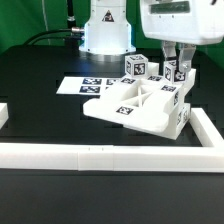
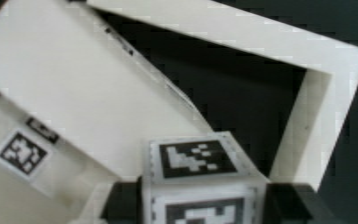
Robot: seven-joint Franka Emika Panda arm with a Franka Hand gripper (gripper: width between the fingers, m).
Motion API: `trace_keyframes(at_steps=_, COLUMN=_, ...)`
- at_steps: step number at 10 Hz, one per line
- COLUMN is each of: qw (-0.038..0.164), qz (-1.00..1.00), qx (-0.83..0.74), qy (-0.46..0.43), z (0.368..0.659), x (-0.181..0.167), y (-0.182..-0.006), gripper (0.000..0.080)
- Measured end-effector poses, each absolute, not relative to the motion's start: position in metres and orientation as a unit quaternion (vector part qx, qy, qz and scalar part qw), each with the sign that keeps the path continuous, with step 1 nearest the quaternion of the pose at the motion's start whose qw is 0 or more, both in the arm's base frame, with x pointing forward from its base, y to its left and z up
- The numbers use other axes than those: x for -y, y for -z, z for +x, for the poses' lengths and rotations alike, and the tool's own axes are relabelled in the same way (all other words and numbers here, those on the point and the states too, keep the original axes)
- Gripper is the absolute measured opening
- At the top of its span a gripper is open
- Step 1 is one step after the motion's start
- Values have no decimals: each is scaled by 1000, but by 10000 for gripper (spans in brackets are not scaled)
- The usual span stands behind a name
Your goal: Assemble chair
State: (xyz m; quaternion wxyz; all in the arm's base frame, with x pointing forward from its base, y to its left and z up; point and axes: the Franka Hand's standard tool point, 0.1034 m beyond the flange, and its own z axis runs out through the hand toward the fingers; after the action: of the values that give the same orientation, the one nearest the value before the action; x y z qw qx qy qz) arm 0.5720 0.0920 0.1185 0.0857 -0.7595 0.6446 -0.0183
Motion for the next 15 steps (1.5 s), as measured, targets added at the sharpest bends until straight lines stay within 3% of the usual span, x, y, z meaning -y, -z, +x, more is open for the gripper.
trace_keyframes(at_steps=3, qw=87, qz=-681, qx=-727, qy=7, z=571, x=-94, y=-118, gripper=284)
trace_keyframes(at_steps=4, qw=87, qz=-668, qx=-739, qy=5, z=571, x=-94, y=-118, gripper=366)
trace_keyframes(at_steps=5, qw=86, qz=-674, qx=-734, qy=6, z=571, x=-94, y=-117, gripper=366)
trace_keyframes(at_steps=7, qw=80, qz=-699, qx=-711, qy=-5, z=570, x=-98, y=-119, gripper=617)
trace_keyframes(at_steps=8, qw=71, qz=-730, qx=-679, qy=-8, z=569, x=-102, y=-120, gripper=640)
trace_keyframes(at_steps=12, qw=70, qz=-830, qx=-553, qy=-3, z=570, x=-105, y=-122, gripper=649)
trace_keyframes(at_steps=15, qw=44, qz=-916, qx=-399, qy=5, z=572, x=-105, y=-124, gripper=649)
